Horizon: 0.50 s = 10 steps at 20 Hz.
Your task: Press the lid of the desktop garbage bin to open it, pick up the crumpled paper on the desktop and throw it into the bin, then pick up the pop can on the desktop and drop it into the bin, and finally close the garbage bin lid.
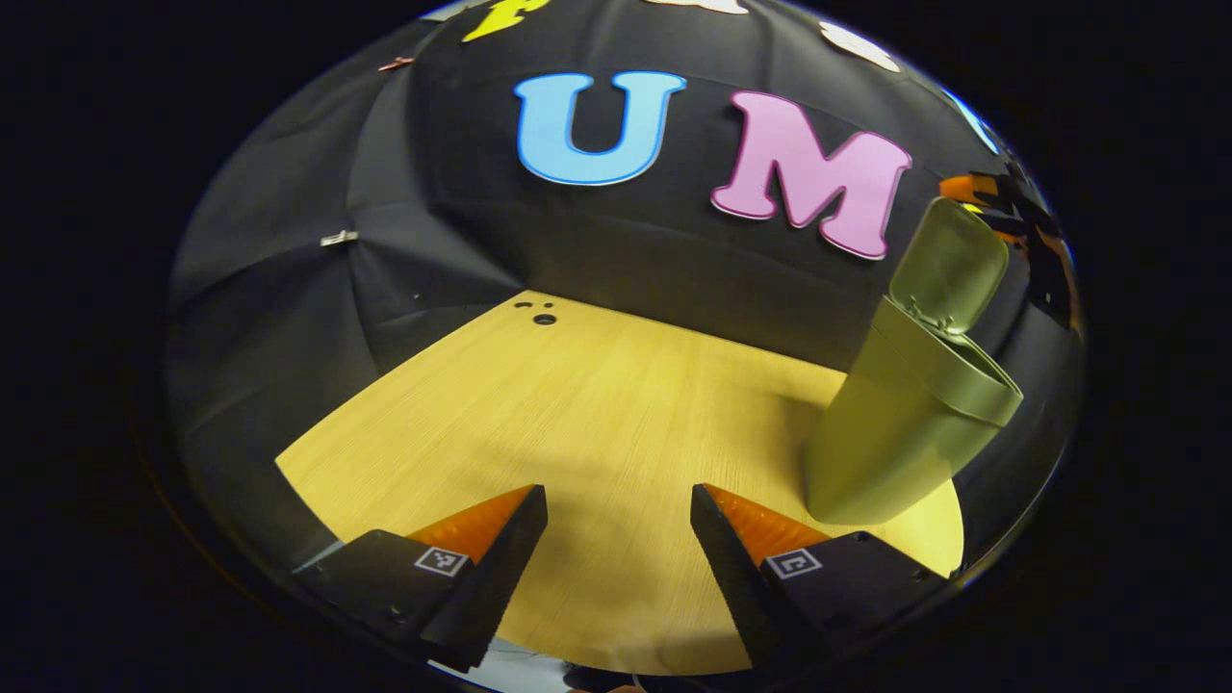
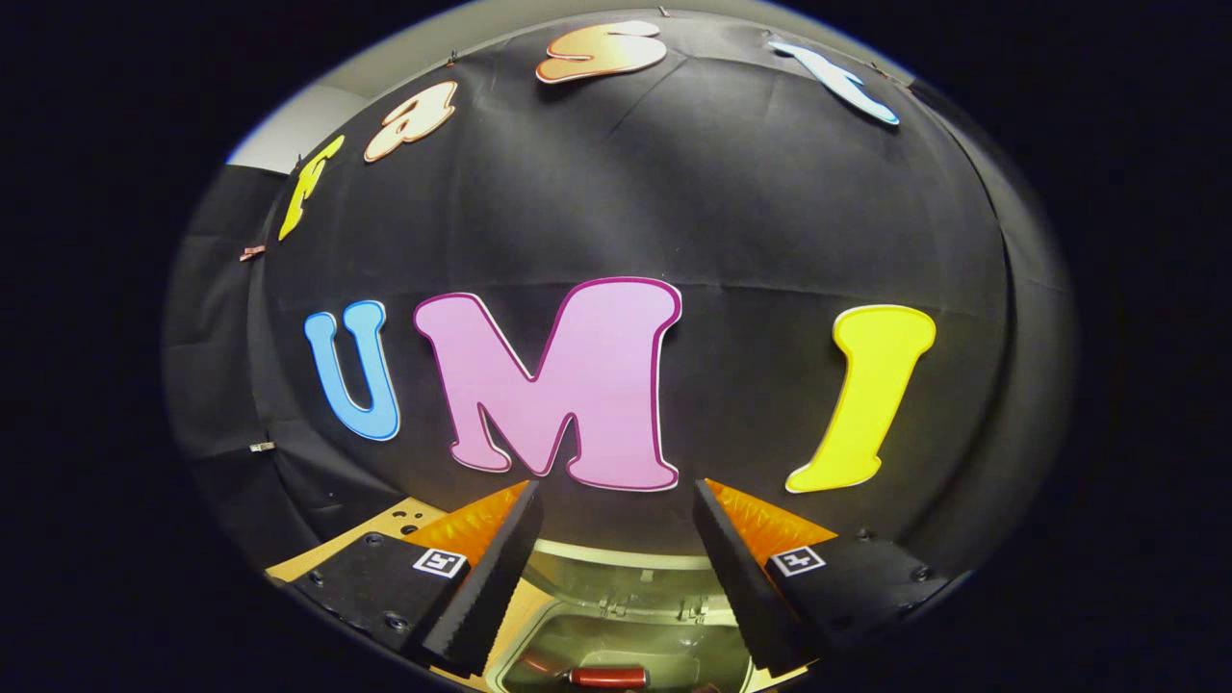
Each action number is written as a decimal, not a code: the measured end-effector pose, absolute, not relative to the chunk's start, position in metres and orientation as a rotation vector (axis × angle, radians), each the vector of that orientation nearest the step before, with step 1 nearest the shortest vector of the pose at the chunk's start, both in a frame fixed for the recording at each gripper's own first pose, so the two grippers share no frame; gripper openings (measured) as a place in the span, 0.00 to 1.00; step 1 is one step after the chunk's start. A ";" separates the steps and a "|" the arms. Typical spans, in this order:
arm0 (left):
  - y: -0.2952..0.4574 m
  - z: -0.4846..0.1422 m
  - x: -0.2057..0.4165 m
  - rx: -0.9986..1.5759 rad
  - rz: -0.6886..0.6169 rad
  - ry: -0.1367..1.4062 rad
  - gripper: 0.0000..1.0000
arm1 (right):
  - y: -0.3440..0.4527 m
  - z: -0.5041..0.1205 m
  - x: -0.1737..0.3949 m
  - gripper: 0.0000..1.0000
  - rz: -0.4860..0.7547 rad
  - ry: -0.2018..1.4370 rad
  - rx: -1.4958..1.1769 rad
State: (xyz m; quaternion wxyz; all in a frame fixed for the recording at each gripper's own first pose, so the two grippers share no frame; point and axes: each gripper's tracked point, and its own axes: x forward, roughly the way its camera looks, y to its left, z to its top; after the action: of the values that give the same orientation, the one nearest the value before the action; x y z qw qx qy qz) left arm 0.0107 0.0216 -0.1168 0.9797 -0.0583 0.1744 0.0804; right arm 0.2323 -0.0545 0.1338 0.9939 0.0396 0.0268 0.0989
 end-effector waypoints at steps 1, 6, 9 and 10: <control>0.021 -0.122 0.014 -0.106 0.137 0.367 0.96 | -0.054 0.131 0.226 0.98 0.184 0.061 0.086; 0.019 -0.123 0.029 -0.068 0.003 0.373 0.96 | -0.056 0.106 0.188 0.98 0.119 0.109 0.074; 0.030 -0.130 0.028 -0.036 -0.030 0.363 0.96 | -0.057 0.084 0.166 0.98 0.084 0.134 0.068; 0.035 -0.132 0.027 -0.037 -0.035 0.365 0.96 | -0.057 0.076 0.158 0.98 0.074 0.149 0.063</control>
State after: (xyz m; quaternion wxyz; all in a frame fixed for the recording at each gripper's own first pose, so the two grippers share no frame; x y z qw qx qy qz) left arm 0.0273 0.0348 -0.1321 0.9831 -0.0184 0.1813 -0.0173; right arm 0.1584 -0.0573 0.0757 0.9961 0.0313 0.0743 0.0370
